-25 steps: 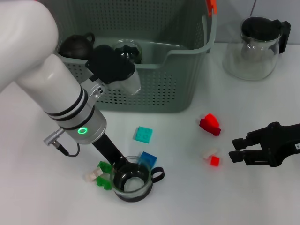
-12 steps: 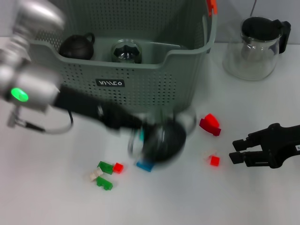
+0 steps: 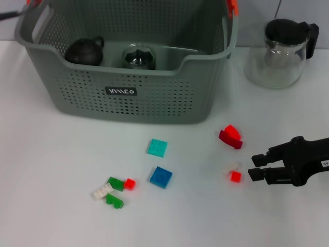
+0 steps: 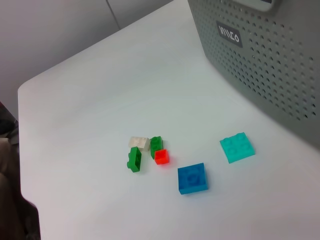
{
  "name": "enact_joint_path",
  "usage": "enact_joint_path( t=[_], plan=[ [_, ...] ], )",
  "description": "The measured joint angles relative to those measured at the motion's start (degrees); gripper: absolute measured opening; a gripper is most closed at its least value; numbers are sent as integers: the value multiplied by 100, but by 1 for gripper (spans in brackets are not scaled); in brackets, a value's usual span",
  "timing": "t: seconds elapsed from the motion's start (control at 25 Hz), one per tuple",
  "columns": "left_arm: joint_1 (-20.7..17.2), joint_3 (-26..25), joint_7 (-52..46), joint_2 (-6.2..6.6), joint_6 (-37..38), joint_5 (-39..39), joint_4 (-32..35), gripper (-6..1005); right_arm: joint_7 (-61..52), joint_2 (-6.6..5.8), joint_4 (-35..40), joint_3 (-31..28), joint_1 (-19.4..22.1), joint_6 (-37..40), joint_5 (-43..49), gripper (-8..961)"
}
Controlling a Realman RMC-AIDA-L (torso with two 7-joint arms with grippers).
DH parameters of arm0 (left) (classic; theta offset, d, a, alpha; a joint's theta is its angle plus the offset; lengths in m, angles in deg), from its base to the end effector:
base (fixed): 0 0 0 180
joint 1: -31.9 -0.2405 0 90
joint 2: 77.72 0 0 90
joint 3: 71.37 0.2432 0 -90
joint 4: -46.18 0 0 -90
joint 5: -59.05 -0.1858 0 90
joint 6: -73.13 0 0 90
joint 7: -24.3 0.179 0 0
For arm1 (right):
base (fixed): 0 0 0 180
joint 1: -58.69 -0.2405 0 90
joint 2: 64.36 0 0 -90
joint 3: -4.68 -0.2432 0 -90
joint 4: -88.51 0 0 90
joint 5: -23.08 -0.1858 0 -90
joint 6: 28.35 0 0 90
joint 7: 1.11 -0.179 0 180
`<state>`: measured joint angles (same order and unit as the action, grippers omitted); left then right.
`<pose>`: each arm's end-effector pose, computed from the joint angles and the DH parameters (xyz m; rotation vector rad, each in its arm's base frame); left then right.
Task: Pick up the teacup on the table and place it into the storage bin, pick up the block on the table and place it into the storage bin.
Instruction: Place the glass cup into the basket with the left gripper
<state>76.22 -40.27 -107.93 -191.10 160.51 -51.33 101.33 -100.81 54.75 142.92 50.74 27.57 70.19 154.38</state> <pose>-0.1266 0.4135 0.0974 -2.3730 -1.1647 -1.0359 0.2296 0.2981 -0.0155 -2.9503 0.7970 0.2159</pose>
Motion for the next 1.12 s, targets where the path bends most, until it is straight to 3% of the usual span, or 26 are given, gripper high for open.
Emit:
enact_joint_path(
  t=[0.16,0.32,0.64,0.84,1.12],
  plan=[
    [321,1071,-405,-7,-1237,-881,314,44,55,16,0,3,-1,6,5,413],
    [757,1955,-983,-40,-2006,-2372,258,44,57,38,0,37,-31,7,17,413],
    [1585,2852,-1487,-479,-3262,-4926,-798,44,45,42,-46,37,-38,1,21,413],
    [1812,3317,-1788,-470,-3691,-5307,-1545,44,25,42,-72,39,-60,0,21,413],
    [1784,3277,-1844,-403,-3782,-5327,-1723,43,21,42,-81,41,-58,-1,19,413]
  ],
)
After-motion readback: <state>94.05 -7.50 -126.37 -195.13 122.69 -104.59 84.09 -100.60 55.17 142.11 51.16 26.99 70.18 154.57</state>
